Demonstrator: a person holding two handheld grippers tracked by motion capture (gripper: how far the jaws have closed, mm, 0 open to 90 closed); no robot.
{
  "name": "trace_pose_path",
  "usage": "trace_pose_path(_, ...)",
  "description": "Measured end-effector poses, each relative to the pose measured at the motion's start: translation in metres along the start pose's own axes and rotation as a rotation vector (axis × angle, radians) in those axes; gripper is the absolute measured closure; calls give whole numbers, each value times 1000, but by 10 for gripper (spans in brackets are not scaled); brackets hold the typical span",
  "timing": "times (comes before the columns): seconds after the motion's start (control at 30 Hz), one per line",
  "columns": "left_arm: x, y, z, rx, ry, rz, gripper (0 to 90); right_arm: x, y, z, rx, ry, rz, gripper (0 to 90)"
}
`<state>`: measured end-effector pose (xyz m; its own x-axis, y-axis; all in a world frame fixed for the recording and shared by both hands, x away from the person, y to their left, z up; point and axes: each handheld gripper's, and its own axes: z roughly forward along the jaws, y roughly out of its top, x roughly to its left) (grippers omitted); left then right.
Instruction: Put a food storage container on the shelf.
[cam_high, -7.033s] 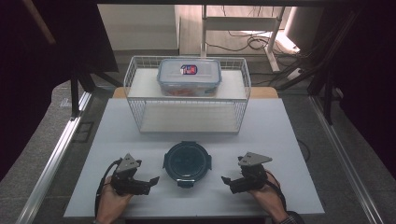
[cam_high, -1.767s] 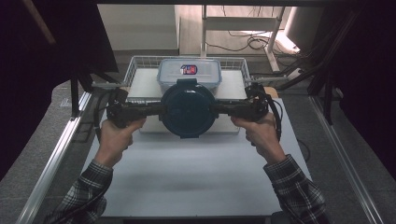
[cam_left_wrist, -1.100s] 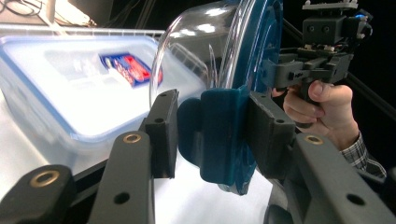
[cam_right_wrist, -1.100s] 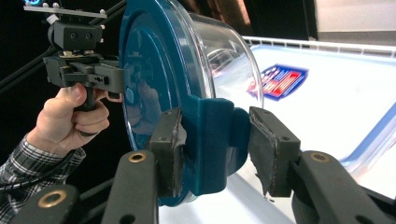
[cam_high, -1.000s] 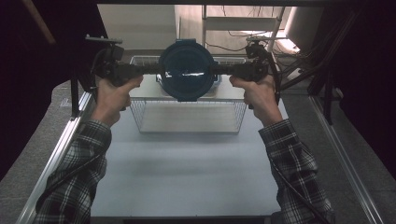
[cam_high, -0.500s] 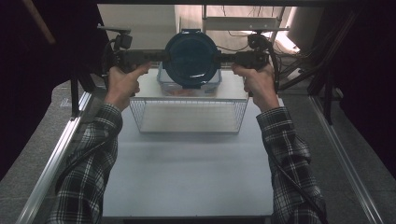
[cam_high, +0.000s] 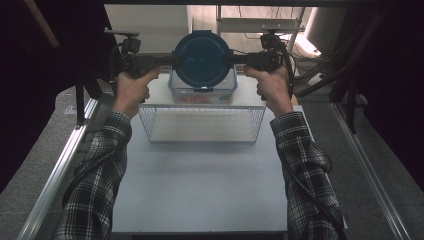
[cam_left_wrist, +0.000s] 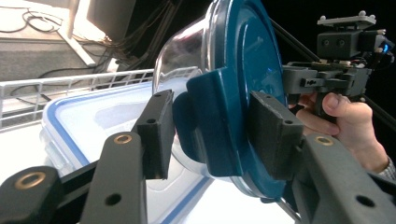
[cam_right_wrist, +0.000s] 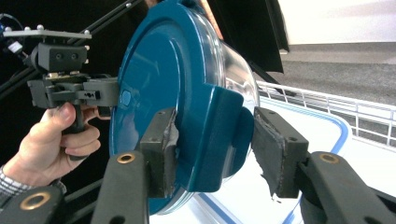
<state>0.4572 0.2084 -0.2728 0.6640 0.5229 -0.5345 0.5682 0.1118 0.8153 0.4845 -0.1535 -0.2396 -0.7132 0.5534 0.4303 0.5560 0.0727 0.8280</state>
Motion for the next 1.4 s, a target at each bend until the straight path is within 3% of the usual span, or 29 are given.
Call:
trace_pose_path(0.13, 4, 1, 5, 6, 22, -12, 488, -5, -1, 3, -13, -3, 30, 477)
trace_pose_path(0.17, 3, 1, 7, 3, 48, -13, 466, -6, -1, 5, -16, -18, 32, 468)
trace_pose_path(0.2, 2, 1, 7, -1, 75, -1, 453, -6, -1, 6, -16, -38, 31, 516)
trace_pose_path(0.27, 2, 3, 7, -31, 85, 0, 464, -4, 0, 8, -21, -87, 3, 497)
trace_pose_path(0.3, 0, 4, 9, -24, 104, 20, 503, -4, 0, 8, -43, -91, 12, 534)
trace_pose_path(0.33, -1, 4, 10, -18, 123, 35, 480, -3, 0, 9, -27, -118, -3, 510)
trace_pose_path(0.47, -12, 6, 8, -51, 204, 109, 450, 4, 0, 8, -35, -146, -33, 534)
trace_pose_path(0.63, -25, -5, -10, -82, 198, 141, 537, 14, -3, -6, -54, -148, -103, 578)
trace_pose_path(0.77, -30, -24, -13, -28, 159, 167, 712, 19, -10, -17, -39, -138, -140, 711)
trace_pose_path(0.87, -29, -32, -6, 18, 175, 191, 785, 19, -21, -13, 9, -156, -181, 764)
trace_pose_path(1.0, -22, -29, 2, 20, 207, 169, 794, 15, -27, -3, 44, -174, -182, 780)
trace_pose_path(1.2, -13, -21, 6, 7, 259, 143, 786, 10, -24, 2, 30, -198, -171, 769)
trace_pose_path(1.3, -11, -23, 4, -18, 251, 130, 760, 9, -25, 2, 21, -190, -161, 752)
trace_pose_path(1.4, -12, -33, 2, -25, 224, 134, 696, 11, -30, 1, 28, -182, -185, 696)
